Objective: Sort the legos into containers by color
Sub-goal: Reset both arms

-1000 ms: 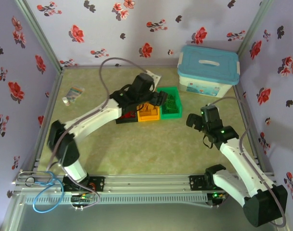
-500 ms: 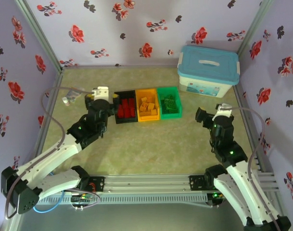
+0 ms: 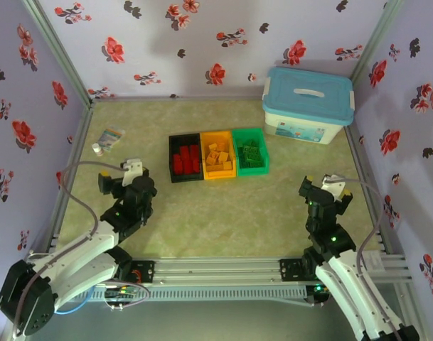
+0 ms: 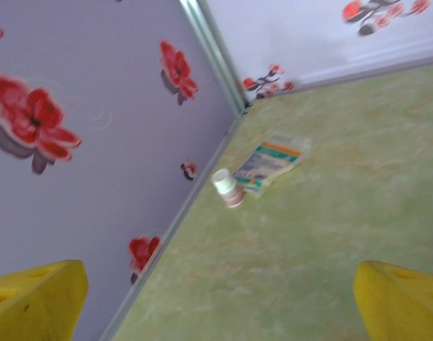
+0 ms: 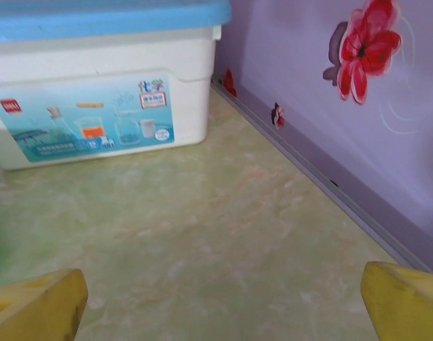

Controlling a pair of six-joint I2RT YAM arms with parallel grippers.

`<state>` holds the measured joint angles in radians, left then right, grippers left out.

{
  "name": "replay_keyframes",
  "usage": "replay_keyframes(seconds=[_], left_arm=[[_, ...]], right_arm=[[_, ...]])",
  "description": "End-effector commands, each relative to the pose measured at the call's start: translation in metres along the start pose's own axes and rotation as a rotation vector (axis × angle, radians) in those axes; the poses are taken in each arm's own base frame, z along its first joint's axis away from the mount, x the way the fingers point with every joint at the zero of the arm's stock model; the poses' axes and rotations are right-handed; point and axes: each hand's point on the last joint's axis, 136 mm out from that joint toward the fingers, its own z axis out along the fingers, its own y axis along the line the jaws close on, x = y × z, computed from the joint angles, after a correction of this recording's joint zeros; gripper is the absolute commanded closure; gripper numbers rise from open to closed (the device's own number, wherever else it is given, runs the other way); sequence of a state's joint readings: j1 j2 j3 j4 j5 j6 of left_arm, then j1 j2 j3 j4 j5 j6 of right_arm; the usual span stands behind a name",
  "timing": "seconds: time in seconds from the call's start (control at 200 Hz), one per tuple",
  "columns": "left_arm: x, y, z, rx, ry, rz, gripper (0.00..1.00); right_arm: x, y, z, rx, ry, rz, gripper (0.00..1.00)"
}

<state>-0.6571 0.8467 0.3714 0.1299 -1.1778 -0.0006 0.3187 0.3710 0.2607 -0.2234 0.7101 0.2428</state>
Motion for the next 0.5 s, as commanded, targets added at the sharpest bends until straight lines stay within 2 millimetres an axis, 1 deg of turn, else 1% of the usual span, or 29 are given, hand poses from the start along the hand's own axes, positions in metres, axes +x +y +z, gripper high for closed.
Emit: replay_keyframes(seconds=[0.0, 0.015, 0.025, 0.04, 0.135, 0.185, 0.355, 0.495], left_arm=[[0.013, 0.016, 0.004, -0.087, -0.004, -0.100, 0.03], [0.014, 0.017, 0.004, -0.089, -0.003, -0.108, 0.03], [0.022, 0.016, 0.005, -0.091, 0.006, -0.090, 0.03], [0.027, 0.016, 0.005, -0.092, 0.011, -0.082, 0.03], [0.048, 0.017, 0.007, -0.104, 0.034, -0.077, 0.03], [0.050, 0.022, 0.007, -0.120, 0.039, -0.078, 0.00], [0.055, 0.035, 0.008, -0.152, 0.047, -0.126, 0.00], [0.054, 0.040, 0.008, -0.164, 0.014, -0.167, 0.00]], right_arm=[[0.006, -0.008, 0.004, 0.048, -0.019, 0.012, 0.01], [0.008, -0.008, 0.004, 0.048, -0.017, 0.010, 0.01], [0.009, -0.008, 0.005, 0.049, -0.016, 0.009, 0.01], [0.011, -0.008, 0.005, 0.050, -0.014, 0.007, 0.01], [0.019, -0.009, 0.007, 0.053, -0.002, -0.002, 0.01], [0.020, -0.008, 0.006, 0.047, 0.005, -0.002, 0.01], [0.018, -0.010, 0.008, 0.064, -0.004, 0.000, 0.01], [0.016, -0.011, 0.011, 0.089, -0.023, 0.001, 0.01]])
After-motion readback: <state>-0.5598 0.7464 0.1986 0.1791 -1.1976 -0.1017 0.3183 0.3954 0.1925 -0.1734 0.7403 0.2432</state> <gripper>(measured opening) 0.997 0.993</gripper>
